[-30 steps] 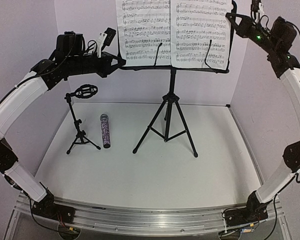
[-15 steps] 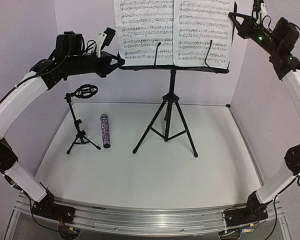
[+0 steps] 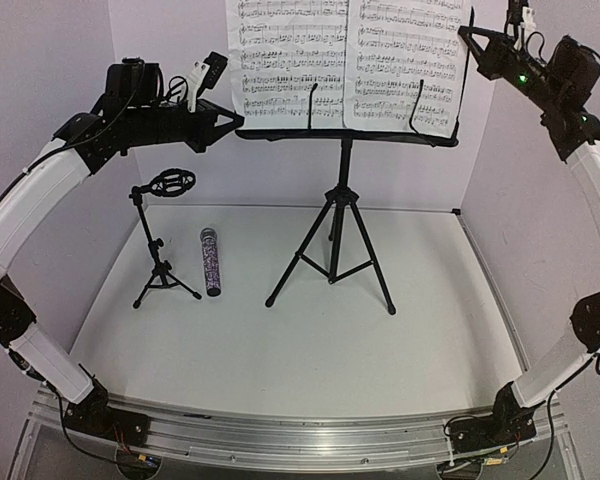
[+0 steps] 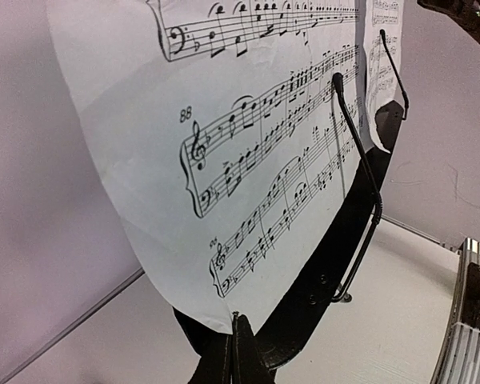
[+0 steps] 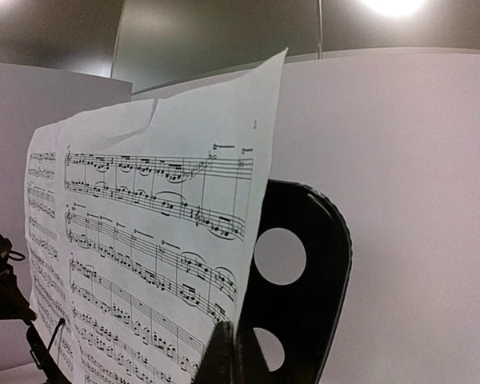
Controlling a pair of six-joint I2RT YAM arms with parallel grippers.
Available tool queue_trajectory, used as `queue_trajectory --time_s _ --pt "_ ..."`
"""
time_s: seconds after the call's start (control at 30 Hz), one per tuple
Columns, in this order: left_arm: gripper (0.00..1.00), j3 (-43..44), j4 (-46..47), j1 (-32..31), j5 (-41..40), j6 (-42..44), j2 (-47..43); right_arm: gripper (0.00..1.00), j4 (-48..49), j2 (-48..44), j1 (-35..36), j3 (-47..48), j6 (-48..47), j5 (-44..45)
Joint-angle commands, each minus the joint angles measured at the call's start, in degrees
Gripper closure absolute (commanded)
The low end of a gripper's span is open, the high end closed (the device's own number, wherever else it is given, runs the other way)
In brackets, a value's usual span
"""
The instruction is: Set up the instrument practice props
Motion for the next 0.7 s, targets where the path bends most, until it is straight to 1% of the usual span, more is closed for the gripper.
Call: queue_trajectory --time_s 0.0,0.07,0.13,0.23,0.37,0.5,0.67 --pt "1.0 3.7 -1.4 0.5 0.9 3.1 0.3 0.8 -0.1 -2.0 -0.3 -1.2 1.0 -2.0" --pt "1.0 4.0 -1.4 0.6 1.2 3.6 0.5 0.73 -0.1 -2.1 -0.3 -2.0 2.2 -3.7" --pt "1.0 4.5 -1.4 0.6 1.3 3.8 0.8 0.7 -0.2 -2.2 -0.3 -2.8 3.4 -5.2" --pt "1.0 5.2 -1.5 0.5 1.5 3.7 1.2 0.68 -0.3 -3.1 -0.3 -5.5 4.2 -5.8" --pt "1.0 4.6 -1.2 0.6 1.6 3.2 1.0 0.67 -0.3 -6.2 -0.3 -11.6 4.2 -4.3" --pt "1.0 3.7 -0.9 0.5 1.8 2.8 0.9 0.69 -0.3 -8.1 -0.3 -15.6 4.1 -2.7" --pt "1.0 3.9 -0.7 0.6 1.9 2.4 1.1 0.79 -0.3 -8.2 -0.3 -16.9 4.5 -2.5"
